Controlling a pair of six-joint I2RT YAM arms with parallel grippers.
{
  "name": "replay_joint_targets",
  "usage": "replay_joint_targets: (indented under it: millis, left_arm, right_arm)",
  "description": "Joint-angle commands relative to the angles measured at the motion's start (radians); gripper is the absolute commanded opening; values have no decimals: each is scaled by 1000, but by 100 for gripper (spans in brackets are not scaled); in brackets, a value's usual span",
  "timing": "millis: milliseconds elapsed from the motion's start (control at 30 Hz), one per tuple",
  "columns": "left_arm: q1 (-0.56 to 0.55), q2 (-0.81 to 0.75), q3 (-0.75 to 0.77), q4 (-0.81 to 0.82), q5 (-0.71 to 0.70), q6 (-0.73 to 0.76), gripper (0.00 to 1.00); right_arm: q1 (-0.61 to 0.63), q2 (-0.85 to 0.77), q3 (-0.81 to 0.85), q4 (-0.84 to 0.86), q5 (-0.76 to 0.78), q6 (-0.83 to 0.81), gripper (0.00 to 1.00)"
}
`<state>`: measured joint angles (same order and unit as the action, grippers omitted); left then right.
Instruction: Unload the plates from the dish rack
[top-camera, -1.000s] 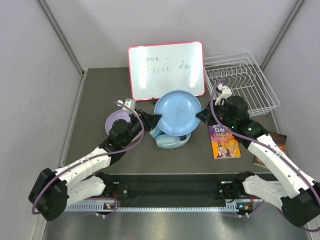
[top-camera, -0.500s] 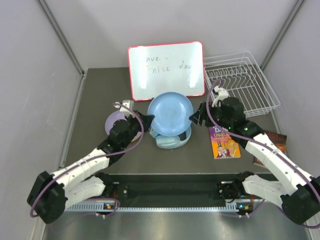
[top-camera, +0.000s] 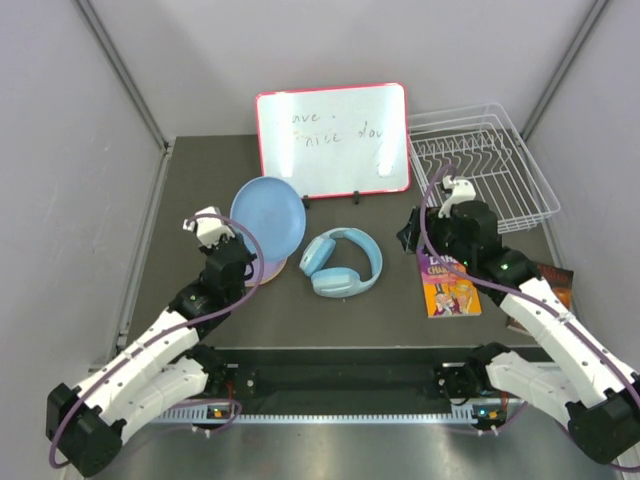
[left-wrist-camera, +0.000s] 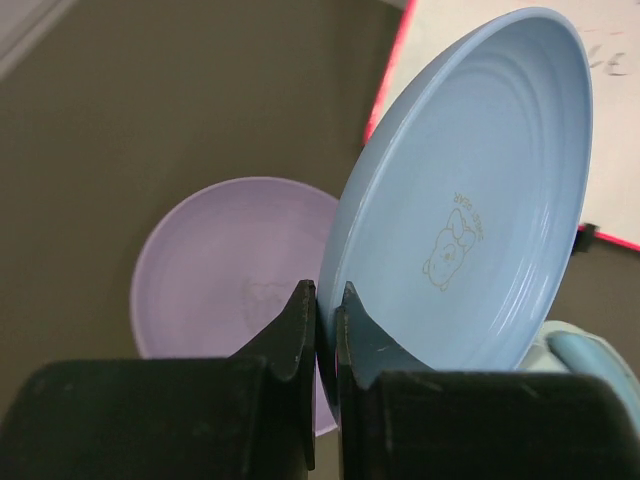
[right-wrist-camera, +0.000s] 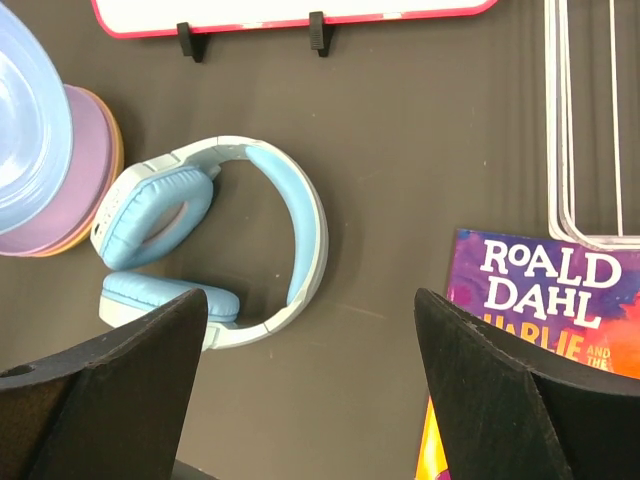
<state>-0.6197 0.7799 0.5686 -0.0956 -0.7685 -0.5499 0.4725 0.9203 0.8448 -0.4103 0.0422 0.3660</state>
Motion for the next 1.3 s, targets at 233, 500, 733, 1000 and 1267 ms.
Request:
replay_joint_targets:
  millis: [233,500,733,1000,1267]
  left_arm:
    - [204,-39,-107,-73,-7,-90,0]
    - [248,-15,-156,-26,107,-105,0]
    - [256,47,-153,-27,212,-127,56]
    - [256,19,-112,-70,170,-82,99]
    - [258,-103,-47,-27,305,119,99]
  right_arm:
    - [-8,-6,-30,21,-7,-19,84]
    - [-8,12,-52,41,-8,-19,85]
    - [-9,32,-62,56,-16,-18,85]
    - [-9,28,-75,61,30,-38,87]
    - [-12,-73,-136,102,280,-120,97]
